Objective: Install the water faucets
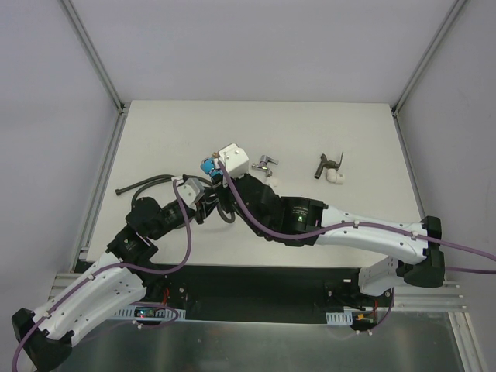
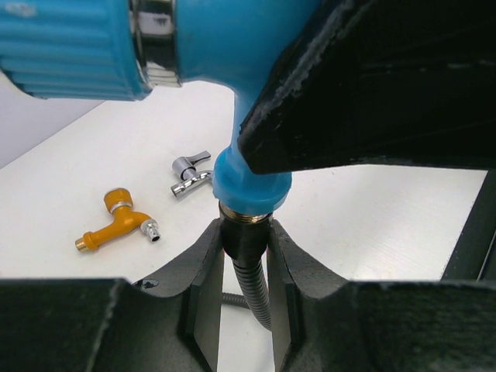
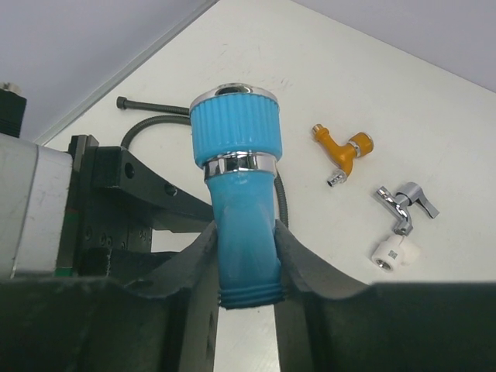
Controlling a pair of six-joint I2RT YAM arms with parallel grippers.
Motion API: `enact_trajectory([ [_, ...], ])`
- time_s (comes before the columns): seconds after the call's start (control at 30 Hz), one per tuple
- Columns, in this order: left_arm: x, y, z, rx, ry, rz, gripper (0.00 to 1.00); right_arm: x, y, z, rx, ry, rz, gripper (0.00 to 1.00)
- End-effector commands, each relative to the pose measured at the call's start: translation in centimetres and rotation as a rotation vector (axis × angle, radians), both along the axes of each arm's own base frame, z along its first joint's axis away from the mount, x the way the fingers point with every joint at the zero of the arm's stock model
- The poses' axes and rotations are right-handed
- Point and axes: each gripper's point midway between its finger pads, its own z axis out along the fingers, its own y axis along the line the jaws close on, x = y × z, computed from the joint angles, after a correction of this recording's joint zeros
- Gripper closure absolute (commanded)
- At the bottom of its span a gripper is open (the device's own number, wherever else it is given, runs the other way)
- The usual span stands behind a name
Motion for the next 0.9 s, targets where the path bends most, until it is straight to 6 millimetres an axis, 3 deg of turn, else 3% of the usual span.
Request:
enact_trajectory([
  [0.0, 0.2, 0.1, 3.9, -0.097, -0.102, 0.016, 1.0, -0.3, -0.6, 1.9, 0.068, 0.0, 0.0, 0.63],
  [0.1, 0.0, -0.2, 3.9, -0.1, -0.093, -0.001, 1.0, -0.5, -1.1, 2.6, 0.09, -0.01, 0.015, 0.53],
  [0.27, -0.2, -0.5, 3.7, -0.096, -0.082, -0.021, 1.0, -0.8, -1.9, 3.8, 0.115, -0.026, 0.034, 0.49],
  [0.53, -0.7, -1.1, 3.5, -0.084, -0.055, -0.066, 1.0, -1.4, -3.9, 4.8, 0.135, -0.028, 0.119, 0.25],
  [0.67, -1.5, -1.9, 3.5, -0.081, -0.039, -0.128, 1.0, -2.8, -4.7, 4.8, 0.135, -0.007, 0.285, 0.15],
  [0.7, -1.8, -2.2, 3.5, -0.079, -0.033, -0.154, 1.0, -2.3, -5.4, 4.8, 0.12, -0.023, 0.304, 0.12],
  [0.87, -4.5, -4.0, 3.4, -0.07, 0.008, -0.347, 1.0, -3.9, -8.6, 5.1, 0.058, -0.067, 0.492, 0.07],
])
